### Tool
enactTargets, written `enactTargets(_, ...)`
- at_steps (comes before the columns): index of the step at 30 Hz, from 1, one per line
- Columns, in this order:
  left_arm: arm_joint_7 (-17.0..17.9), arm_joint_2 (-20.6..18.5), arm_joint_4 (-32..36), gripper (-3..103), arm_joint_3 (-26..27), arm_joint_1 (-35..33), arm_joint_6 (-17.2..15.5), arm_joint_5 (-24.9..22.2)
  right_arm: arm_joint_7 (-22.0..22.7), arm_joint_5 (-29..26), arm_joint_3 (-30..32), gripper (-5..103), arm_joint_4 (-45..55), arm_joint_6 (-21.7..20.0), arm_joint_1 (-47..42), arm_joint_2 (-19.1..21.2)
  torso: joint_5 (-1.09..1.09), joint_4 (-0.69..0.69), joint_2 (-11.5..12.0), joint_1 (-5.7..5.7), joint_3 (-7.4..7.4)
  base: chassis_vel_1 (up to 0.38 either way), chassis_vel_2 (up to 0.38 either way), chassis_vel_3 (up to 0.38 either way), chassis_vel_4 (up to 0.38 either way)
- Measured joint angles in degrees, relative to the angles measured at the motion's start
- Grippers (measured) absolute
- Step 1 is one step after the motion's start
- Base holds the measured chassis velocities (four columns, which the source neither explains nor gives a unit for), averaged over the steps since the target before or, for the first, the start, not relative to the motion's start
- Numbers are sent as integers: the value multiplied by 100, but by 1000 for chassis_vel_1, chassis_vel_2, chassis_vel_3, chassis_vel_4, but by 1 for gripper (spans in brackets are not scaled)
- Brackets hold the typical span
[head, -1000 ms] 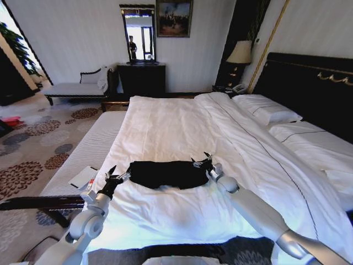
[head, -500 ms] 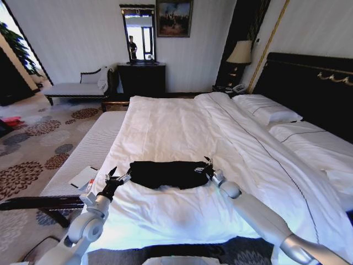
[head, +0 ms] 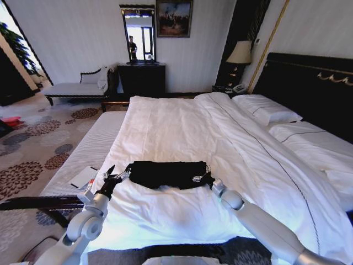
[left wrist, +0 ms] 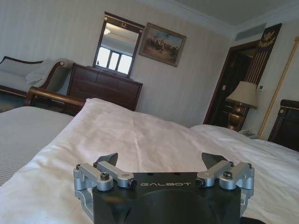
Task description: Fold the clothes on the bed.
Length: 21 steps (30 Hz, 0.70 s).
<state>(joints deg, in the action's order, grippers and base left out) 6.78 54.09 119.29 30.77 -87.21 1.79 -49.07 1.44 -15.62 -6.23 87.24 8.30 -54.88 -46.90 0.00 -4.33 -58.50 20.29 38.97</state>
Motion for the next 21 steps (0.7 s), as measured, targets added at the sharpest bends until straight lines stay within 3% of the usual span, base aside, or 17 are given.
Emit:
enactTargets(5,25,12,67,100,76,-36,-23,-56,-6,27,87,100,276,16,-124,162,0,-1,0,0,1,0,0,0,0)
enactTargets(10,8,18,241,100,299,-191,-46,-79,56,-691,232,100,749,-218,-36,242,0,0,0,0,0,0,0,0,0)
enactTargets(13,-76,58,446,100,681,-538,-14,-52,138,-1343,211,100,867,-510,368,123,-2,0,0,0,0,0,0,0,0)
enactTargets(21,-419,341,920,100,1259,-1705,245,336,98,-1614,-485,100,-73,-576,1482,-353,-1,3,0,0,1,0,0,0,0)
